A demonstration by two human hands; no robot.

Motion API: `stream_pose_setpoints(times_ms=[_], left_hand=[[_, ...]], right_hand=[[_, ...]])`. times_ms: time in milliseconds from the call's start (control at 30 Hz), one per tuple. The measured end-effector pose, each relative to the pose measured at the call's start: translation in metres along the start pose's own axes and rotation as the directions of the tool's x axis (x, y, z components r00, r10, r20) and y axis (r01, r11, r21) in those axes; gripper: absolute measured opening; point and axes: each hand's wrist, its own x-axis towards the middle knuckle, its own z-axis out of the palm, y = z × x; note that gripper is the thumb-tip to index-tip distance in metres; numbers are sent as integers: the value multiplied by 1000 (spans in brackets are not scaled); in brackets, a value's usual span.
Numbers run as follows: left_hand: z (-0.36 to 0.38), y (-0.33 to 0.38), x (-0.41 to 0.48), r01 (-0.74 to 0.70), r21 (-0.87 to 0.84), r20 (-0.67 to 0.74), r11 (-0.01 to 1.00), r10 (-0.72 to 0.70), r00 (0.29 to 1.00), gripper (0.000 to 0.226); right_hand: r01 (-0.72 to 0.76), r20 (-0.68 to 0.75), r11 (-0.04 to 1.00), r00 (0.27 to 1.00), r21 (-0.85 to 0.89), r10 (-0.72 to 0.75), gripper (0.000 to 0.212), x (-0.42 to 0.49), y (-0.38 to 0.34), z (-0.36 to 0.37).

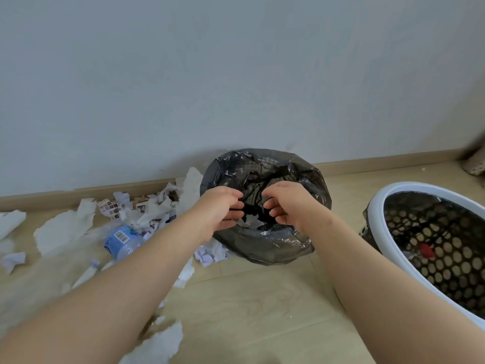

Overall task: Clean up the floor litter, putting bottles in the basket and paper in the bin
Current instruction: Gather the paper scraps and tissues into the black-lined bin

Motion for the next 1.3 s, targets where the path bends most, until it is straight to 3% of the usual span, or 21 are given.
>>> stream_pose_setpoints(times_ms=[133, 233, 300, 467, 533, 667, 767, 867, 967, 1067, 1133, 1200, 1300], left_hand=[[-18, -12, -12, -58, 201, 20, 978, 55, 998, 24], [-25, -37, -19, -11, 255, 31, 967, 3, 1000, 15], [-25, -64, -24, 101, 251, 34, 963, -113, 993, 12], [-19, -133, -27, 296, 442, 58, 847, -357, 932, 7], [-16, -154, -26, 318, 529, 69, 787, -413, 908, 10], [-9, -186, -24, 281, 705, 114, 650, -496, 861, 12], [-1, -197, -21, 185, 796, 167, 577, -502, 849, 14], [5, -199, -17, 102, 825, 223, 556, -487, 844, 21], [0, -199, -13, 87, 824, 226, 560, -465, 856, 18], [-13, -194, -9, 79, 837, 213, 541, -456, 864, 13], [-23, -189, -6, 71, 852, 199, 519, -446, 873, 12], [-39, -183, -4, 75, 867, 160, 493, -416, 895, 13], [-69, -168, -4, 66, 867, 112, 494, -322, 940, 14]], right_hand=[[165, 246, 937, 965, -307, -89, 11, -16, 3, 13], [228, 477, 829, 877, -511, 52, 12, -29, 22, 32], [281, 540, 708, 825, -648, 167, 14, -36, 44, 42], [337, 526, 468, 769, -817, 364, 9, -41, 123, 48], [387, 504, 329, 727, -861, 466, 23, -43, 155, 47], [426, 464, 232, 593, -874, 658, 56, -49, 211, 55], [487, 451, 155, 581, -860, 677, 67, -58, 235, 62], [540, 420, 1, 653, -841, 631, 52, -67, 247, 67], [594, 431, -100, 679, -798, 594, 21, -66, 245, 73], [490, 434, 10, 762, -872, 481, 21, -49, 230, 81], [386, 417, 158, 831, -909, 367, 22, -35, 215, 89], [292, 384, 332, 887, -897, 258, 8, -23, 195, 104], [181, 330, 611, 933, -771, 140, 26, -12, 165, 132]])
